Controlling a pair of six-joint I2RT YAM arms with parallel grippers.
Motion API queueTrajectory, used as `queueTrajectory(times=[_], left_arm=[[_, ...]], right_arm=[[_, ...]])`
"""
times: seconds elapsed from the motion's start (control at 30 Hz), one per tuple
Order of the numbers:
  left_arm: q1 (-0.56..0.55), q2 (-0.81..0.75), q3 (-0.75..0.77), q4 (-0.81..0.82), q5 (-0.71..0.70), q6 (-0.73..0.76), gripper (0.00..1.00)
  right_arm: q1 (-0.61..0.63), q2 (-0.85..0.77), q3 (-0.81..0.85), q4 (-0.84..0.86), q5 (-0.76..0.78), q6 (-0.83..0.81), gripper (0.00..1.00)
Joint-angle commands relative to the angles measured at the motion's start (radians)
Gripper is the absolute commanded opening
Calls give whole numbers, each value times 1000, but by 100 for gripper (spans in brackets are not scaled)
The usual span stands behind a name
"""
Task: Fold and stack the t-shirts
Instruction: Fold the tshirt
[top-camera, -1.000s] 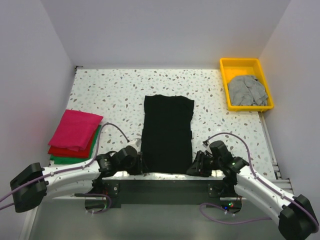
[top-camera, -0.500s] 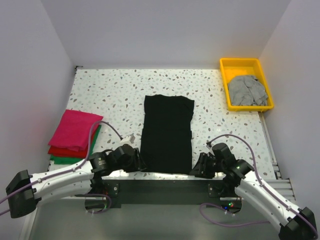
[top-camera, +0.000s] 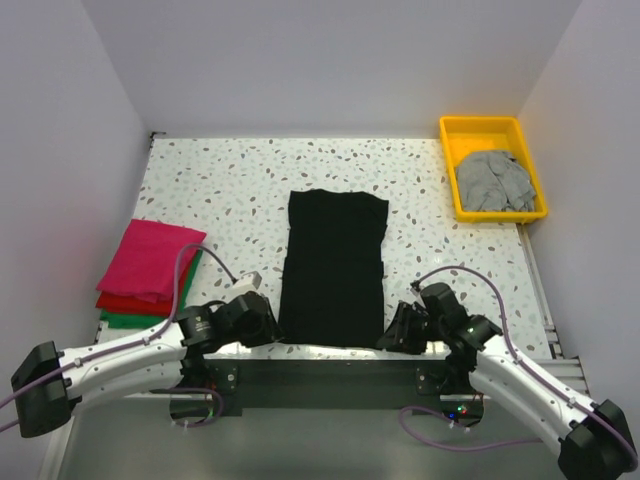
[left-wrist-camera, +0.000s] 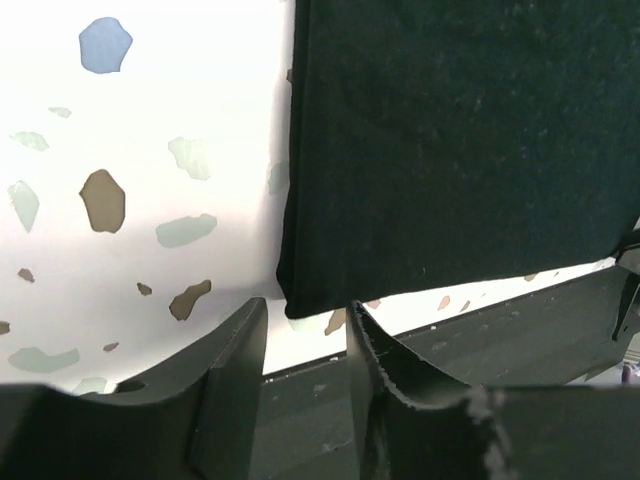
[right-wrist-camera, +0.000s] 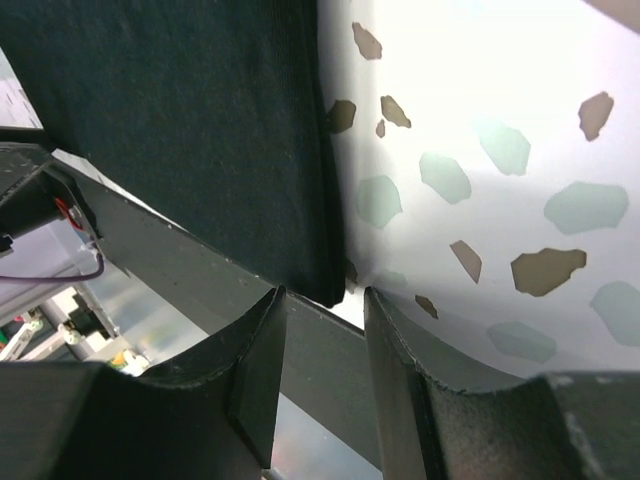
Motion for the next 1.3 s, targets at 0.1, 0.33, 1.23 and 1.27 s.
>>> queueTrajectory(times=[0.1, 0.33, 1.23, 1.27], left_arm=[[-6, 7, -64, 105, -30, 0, 36], [-6, 13, -110, 153, -16, 0, 34], [-228, -65, -99, 149, -12, -87, 0], [-242, -65, -78, 136, -22, -98, 0]], right_arm=[[2, 22, -19, 77, 11, 19, 40], [4, 18, -50, 93, 15, 25, 37], [4, -177, -27, -173, -76, -97, 0], [4, -191, -21, -218, -77, -103, 0]])
